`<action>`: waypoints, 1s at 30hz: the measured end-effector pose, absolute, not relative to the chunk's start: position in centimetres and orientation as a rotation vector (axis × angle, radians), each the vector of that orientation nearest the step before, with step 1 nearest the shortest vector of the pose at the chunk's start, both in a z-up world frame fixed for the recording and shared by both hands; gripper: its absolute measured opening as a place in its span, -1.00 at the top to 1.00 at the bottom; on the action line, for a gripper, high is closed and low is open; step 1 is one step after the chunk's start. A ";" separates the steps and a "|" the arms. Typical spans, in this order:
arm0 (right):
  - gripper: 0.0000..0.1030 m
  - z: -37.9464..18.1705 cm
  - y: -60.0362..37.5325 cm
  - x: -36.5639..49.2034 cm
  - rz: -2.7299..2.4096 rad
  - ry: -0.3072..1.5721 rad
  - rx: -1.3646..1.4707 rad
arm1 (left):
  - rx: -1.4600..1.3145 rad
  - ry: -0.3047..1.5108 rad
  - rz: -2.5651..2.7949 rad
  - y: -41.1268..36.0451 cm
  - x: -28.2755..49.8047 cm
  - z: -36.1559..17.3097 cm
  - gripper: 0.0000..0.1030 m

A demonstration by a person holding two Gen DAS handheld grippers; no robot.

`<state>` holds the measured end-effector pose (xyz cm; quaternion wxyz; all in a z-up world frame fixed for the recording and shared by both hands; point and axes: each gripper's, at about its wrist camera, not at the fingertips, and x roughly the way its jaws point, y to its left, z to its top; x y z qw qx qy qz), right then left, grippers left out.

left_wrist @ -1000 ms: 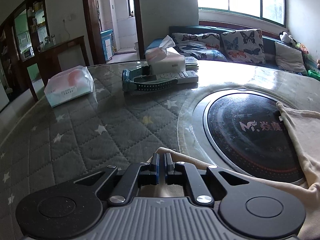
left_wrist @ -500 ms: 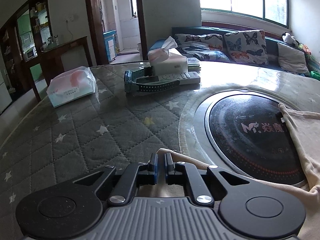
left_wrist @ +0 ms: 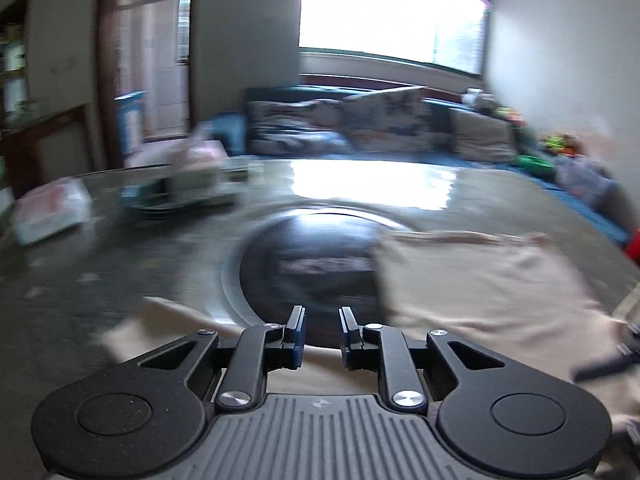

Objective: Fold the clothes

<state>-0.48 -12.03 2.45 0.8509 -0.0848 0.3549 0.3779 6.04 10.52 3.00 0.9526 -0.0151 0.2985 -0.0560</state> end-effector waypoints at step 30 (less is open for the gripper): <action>-0.20 -1.0 -37.7 1.2 -0.006 0.774 -0.003 | 0.132 0.671 -0.519 -3.8 2.5 0.9 0.58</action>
